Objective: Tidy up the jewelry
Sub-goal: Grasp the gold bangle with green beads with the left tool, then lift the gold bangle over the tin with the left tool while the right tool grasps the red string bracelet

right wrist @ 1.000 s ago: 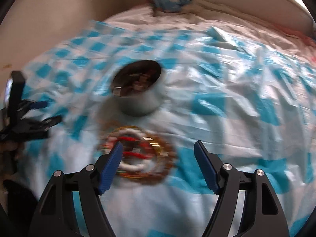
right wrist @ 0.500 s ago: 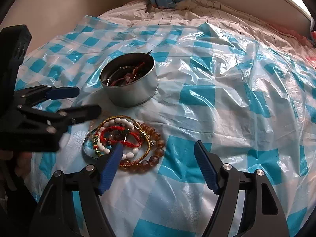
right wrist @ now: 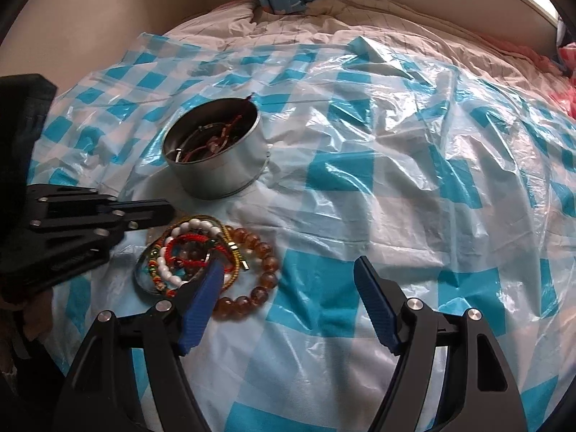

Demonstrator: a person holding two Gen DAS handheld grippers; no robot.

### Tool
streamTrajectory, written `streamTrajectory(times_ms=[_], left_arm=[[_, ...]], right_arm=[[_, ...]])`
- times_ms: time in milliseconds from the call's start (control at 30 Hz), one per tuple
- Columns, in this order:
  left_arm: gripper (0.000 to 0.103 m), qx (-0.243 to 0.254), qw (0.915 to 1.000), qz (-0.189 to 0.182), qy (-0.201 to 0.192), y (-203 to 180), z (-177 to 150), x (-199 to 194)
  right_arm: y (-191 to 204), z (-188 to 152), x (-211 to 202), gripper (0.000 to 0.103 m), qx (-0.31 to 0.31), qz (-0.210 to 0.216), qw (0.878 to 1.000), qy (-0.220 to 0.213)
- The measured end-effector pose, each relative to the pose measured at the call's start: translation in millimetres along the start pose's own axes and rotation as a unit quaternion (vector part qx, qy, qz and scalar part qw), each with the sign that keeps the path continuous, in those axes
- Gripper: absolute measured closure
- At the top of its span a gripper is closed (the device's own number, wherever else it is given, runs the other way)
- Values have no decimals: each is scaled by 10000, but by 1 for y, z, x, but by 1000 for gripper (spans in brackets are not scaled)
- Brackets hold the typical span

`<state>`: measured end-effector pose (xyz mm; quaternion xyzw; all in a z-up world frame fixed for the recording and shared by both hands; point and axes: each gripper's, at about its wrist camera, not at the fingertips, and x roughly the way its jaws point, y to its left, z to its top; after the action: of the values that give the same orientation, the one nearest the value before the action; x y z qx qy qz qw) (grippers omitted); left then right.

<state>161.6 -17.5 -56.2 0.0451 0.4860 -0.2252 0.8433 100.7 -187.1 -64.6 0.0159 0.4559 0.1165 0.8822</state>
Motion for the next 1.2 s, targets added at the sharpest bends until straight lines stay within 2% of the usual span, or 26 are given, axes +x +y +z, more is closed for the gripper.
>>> streamTrajectory(times_ms=[167, 233, 300, 367, 433, 467, 500, 533, 567, 833, 1000, 1200], left_arm=[[102, -159, 9999, -43, -8, 9, 2, -3], [92, -212, 9997, -80, 47, 10, 2, 0], [58, -173, 9998, -13, 38, 7, 1, 3], [53, -99, 9999, 20, 25, 1, 0, 5], [55, -3, 9999, 114, 101, -2, -1, 9], [77, 16, 9997, 130, 211, -3, -3, 14], [91, -1, 9996, 76, 290, -2, -3, 16], [93, -51, 9995, -22, 302, -1, -3, 16], [100, -41, 9996, -56, 261, -1, -2, 13], [100, -524, 9967, -598, -190, 19, 4, -12], [100, -841, 9911, -854, -578, 34, 8, -30], [100, -1091, 9860, -757, -1010, 48, 12, -49]], right_arm=[[-2, 1, 0, 31, 35, 9, 10000, -3], [-2, 1, 1, 31, 28, 31, 10000, 2], [-1, 2, 1, 31, 0, 37, 10000, 16], [1, 1, 2, 31, -13, 46, 10000, 20], [1, 2, 2, 31, -23, 53, 10000, 26], [2, 1, 2, 31, -19, 47, 10000, 28], [3, 1, 2, 31, -22, 44, 10000, 31], [3, 1, 2, 31, -20, 43, 10000, 32], [3, 1, 3, 31, -18, 36, 10000, 32], [4, 1, 5, 31, -25, 28, 10000, 70], [7, 1, 4, 31, -101, 94, 9999, 49], [21, 2, 1, 31, -292, 571, 9979, -66]])
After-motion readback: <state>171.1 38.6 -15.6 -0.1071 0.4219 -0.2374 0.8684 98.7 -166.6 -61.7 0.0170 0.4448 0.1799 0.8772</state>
